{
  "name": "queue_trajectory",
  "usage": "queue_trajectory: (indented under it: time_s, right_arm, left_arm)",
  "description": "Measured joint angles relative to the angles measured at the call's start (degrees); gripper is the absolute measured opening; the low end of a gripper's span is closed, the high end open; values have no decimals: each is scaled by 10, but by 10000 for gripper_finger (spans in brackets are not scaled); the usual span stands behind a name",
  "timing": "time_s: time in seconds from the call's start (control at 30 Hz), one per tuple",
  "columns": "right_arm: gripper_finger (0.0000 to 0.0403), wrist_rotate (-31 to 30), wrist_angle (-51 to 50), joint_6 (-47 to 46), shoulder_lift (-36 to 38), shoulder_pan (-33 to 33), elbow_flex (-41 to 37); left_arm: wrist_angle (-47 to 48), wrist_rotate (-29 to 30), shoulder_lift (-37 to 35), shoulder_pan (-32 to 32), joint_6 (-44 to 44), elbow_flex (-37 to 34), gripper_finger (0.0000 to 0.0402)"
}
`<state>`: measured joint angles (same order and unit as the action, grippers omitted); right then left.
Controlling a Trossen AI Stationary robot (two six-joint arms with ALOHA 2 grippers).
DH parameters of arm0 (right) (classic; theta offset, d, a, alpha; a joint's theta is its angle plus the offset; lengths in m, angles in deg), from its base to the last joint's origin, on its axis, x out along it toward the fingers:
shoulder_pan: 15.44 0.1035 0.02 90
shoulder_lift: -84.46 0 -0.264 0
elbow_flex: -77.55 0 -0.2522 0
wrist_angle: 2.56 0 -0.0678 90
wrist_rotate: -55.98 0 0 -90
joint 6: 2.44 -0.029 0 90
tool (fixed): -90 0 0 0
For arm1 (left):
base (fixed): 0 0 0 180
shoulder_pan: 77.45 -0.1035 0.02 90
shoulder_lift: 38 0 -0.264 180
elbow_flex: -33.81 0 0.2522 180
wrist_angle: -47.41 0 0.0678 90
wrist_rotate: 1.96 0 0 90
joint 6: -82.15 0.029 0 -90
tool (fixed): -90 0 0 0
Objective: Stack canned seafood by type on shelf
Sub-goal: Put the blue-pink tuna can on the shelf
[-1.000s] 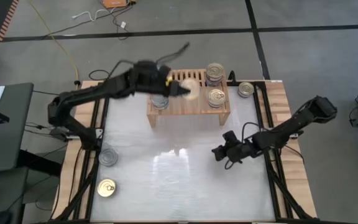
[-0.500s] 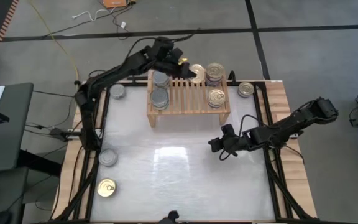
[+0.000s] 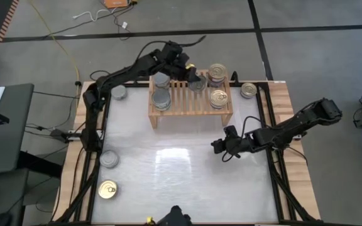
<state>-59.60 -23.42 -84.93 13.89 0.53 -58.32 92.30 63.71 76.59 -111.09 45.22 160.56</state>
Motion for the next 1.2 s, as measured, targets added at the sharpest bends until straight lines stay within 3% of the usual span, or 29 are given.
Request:
queue_trajectory:
  time_s: [0.27, 1.2]
  right_arm:
    - [134, 0, 1, -8, 0, 1, 0]
    - [134, 0, 3, -12, 0, 1, 0]
  left_arm:
    - [18, 39, -1, -3, -2, 0, 207]
    - [-10, 64, -1, -3, -39, 0, 208]
